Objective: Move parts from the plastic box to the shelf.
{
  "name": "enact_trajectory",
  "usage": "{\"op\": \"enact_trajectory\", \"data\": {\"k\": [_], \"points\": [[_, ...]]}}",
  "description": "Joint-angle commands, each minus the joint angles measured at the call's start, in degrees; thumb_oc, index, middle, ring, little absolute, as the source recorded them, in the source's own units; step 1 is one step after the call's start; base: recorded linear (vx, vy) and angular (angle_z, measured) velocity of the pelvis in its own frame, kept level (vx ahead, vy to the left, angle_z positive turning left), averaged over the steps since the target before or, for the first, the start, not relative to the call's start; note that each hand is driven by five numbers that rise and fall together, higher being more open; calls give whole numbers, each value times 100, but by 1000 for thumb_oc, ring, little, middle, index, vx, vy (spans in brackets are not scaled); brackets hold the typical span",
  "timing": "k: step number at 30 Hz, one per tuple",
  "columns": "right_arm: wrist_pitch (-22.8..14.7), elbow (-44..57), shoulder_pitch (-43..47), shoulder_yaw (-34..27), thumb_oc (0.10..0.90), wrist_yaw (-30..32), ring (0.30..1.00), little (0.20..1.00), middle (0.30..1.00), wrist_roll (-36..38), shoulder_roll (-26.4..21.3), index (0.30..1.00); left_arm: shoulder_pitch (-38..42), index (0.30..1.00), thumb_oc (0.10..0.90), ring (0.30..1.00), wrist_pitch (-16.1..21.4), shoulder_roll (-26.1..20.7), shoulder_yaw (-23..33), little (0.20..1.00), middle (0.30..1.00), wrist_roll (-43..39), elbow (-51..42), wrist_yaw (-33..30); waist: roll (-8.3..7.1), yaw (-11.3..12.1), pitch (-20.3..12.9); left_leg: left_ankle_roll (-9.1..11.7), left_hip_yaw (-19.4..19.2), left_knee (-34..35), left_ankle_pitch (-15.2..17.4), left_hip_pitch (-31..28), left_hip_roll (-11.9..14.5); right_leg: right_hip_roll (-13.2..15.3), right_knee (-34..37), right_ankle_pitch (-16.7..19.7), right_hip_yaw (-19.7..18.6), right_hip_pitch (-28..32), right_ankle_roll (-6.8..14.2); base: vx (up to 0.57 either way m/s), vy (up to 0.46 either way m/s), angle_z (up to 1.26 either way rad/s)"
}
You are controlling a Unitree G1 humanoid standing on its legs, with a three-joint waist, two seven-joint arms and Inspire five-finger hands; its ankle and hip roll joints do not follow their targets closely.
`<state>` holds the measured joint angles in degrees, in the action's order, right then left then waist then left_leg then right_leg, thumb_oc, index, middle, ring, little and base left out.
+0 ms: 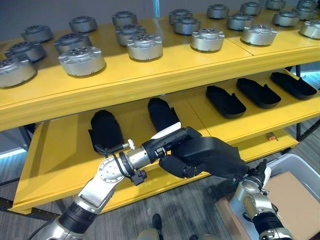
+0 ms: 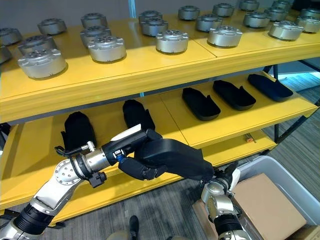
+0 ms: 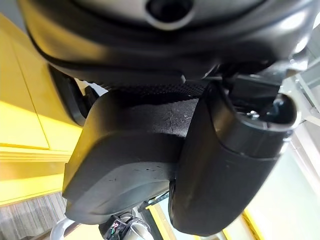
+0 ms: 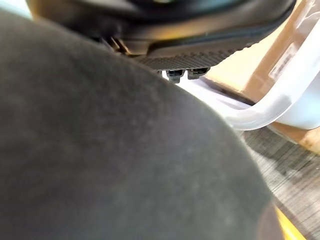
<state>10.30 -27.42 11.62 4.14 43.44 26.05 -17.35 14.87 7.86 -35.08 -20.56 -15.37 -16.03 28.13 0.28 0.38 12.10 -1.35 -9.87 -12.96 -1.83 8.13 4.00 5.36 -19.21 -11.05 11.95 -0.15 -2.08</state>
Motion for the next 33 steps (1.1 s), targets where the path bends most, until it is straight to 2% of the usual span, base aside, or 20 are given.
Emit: {"op": "enact_trajectory", "data": {"k": [1, 2, 3, 4, 5, 7, 9, 15, 21, 23, 25, 29, 33], "points": [[-403, 502, 896, 178, 900, -58, 1000, 1000, 1000, -45, 35, 1000, 725, 300, 400, 300, 1129, 774, 171, 300, 300, -811, -1015, -84, -111, -49, -166, 27, -50, -252, 1018, -626, -51, -147, 432, 218, -231, 469, 297, -38, 126, 14], [-352, 504, 926, 169, 900, 31, 1000, 1000, 1000, -47, 52, 1000, 713, 300, 400, 300, 1147, 749, 175, 300, 300, -784, -1035, -105, -43, -79, -250, 181, -23, 48, 662, -874, 242, -126, 381, 208, -136, 399, 276, -43, 161, 14], [-327, 524, 916, 144, 900, 65, 1000, 1000, 1000, -63, 45, 1000, 729, 300, 400, 300, 1158, 747, 160, 300, 300, -776, -1028, -121, -18, -104, -272, 304, -70, 110, 397, -877, 423, -112, 405, 222, -71, 403, 263, -88, 202, 24], [-316, 538, 891, 113, 900, 49, 1000, 1000, 1000, -98, 19, 1000, 752, 300, 400, 300, 1164, 765, 131, 300, 300, -752, -998, -176, 0, -163, -297, 380, -159, 275, 291, -895, 579, -82, 403, 195, -12, 391, 256, -131, 297, 51], [-295, 465, 963, 94, 900, 10, 1000, 1000, 1000, -126, -45, 1000, 797, 300, 400, 300, 1279, 798, 52, 300, 300, -517, -925, -333, 50, -247, -301, 507, -386, 608, 119, -1064, 872, 79, 339, 222, 132, 297, 322, -126, 356, 81], [-261, 438, 977, 28, 900, -40, 1000, 1000, 1000, -213, -111, 1000, 793, 300, 400, 300, 1358, 693, 25, 300, 300, -443, -908, -540, 138, -275, -291, 584, -473, 938, 99, -1181, 951, 219, 234, 158, 254, 268, 358, -74, 341, 82], [-226, 455, 951, 18, 900, -36, 1000, 1000, 1000, -192, -137, 1000, 742, 300, 400, 300, 1442, 657, 52, 300, 300, -361, -886, -580, 128, -256, -276, 601, -452, 959, 101, -1217, 904, 275, 272, 170, 295, 339, 387, -22, 166, 32], [-289, 533, 758, 50, 900, 131, 1000, 1000, 1000, -238, -135, 1000, 502, 300, 400, 300, 1782, 496, 294, 300, 300, -261, -896, -480, 119, -138, -422, 635, -304, 1395, -9, -1413, 698, 320, 820, 529, 419, 518, 558, -7, 166, 24], [-392, 527, 774, 19, 900, 29, 1000, 1000, 1000, -309, -114, 1000, 450, 300, 400, 300, 1758, 442, 464, 300, 300, -377, -886, -413, 99, -78, -523, 611, -312, 1555, -29, -1462, 627, 315, 1089, 649, 482, 637, 625, 7, 76, 4], [-597, 615, 808, 95, 900, -119, 1000, 1000, 1000, -275, -51, 1000, 404, 300, 400, 300, 1701, 434, 499, 300, 300, -386, -872, -404, 102, -78, -552, 596, -372, 1640, -35, -1514, 608, 336, 1199, 733, 457, 636, 679, -4, 40, -3], [-608, 697, 763, 115, 900, -251, 1000, 1000, 1000, -32, -14, 1000, 387, 300, 400, 300, 1683, 433, 505, 300, 300, -433, -847, -378, 95, -84, -572, 602, -399, 1653, -26, -1520, 609, 326, 1256, 749, 444, 657, 691, -6, 11, -4], [-831, 804, 578, 125, 900, -461, 1000, 1000, 1000, -49, 17, 1000, 345, 300, 400, 300, 1639, 490, 515, 300, 300, -412, -829, -366, 91, -132, -596, 573, -439, 1660, 7, -1536, 565, 310, 1375, 791, 402, 707, 697, -2, 6, -3], [-1239, 898, 397, 125, 900, -726, 1000, 1000, 1000, 510, 141, 1000, 301, 300, 400, 300, 1648, 510, 522, 300, 300, -443, -815, -317, 108, -184, -601, 559, -487, 1710, -7, -1597, 568, 322, 1410, 864, 336, 679, 741, -2, -1, -2]]}}
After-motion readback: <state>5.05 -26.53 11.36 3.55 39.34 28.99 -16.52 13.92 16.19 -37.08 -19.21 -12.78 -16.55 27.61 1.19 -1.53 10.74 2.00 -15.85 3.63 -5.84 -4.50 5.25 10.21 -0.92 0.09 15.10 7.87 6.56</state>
